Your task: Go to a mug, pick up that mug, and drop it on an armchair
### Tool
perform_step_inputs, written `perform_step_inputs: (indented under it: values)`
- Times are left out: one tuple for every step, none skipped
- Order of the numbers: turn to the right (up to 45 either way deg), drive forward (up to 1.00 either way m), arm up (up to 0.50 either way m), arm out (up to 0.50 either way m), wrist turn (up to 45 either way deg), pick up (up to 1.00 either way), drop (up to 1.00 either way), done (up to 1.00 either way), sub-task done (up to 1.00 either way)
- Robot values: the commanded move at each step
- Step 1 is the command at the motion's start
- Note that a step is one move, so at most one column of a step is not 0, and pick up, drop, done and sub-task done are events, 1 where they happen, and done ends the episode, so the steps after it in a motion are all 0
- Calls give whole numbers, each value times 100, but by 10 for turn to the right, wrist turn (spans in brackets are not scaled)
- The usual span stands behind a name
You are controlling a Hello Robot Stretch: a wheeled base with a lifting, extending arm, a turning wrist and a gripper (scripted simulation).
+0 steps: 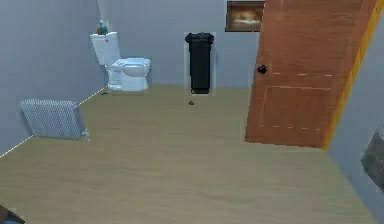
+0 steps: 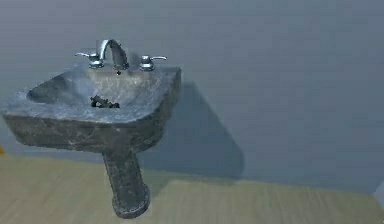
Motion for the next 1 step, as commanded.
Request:
perform_step_inputs:
  values:
    - [0, 100, 0, 0, 0, 0, 0, 0, 0]
